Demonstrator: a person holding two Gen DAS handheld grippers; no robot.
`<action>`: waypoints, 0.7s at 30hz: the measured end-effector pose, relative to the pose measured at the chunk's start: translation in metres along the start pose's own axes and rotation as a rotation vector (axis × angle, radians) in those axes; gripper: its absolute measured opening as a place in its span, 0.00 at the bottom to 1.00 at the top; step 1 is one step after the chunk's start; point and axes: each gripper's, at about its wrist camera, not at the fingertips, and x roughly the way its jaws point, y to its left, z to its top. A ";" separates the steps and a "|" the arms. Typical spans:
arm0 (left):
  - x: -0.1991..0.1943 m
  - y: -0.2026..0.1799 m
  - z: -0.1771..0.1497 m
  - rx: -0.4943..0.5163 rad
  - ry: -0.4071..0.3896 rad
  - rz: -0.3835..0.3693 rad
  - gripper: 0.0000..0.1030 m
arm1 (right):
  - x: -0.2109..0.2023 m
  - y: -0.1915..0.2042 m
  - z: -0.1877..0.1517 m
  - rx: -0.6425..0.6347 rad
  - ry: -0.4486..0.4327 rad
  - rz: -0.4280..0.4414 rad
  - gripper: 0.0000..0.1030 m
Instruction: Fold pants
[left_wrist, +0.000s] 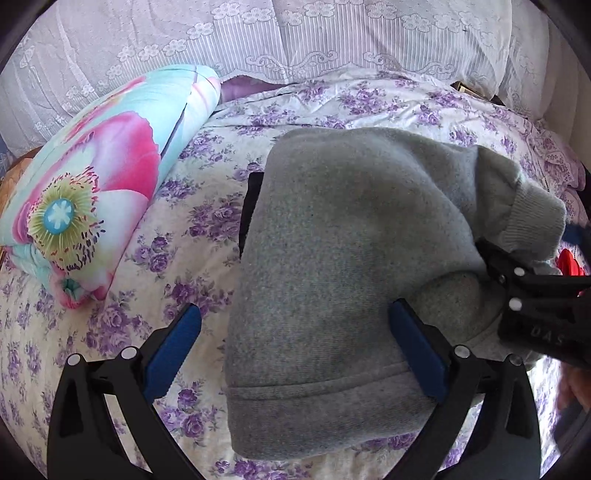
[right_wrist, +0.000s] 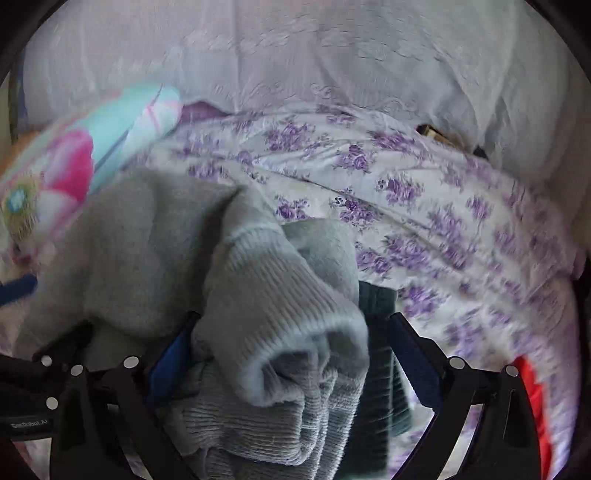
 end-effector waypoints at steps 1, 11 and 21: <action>0.001 0.000 0.000 -0.004 0.002 -0.004 0.96 | 0.001 -0.003 0.000 0.020 0.008 0.012 0.97; -0.023 0.011 0.023 0.003 -0.032 0.040 0.96 | -0.065 0.004 -0.016 -0.059 -0.178 -0.012 0.97; 0.008 -0.001 0.083 0.037 0.007 0.042 0.96 | -0.092 0.046 -0.027 -0.091 -0.260 0.168 0.97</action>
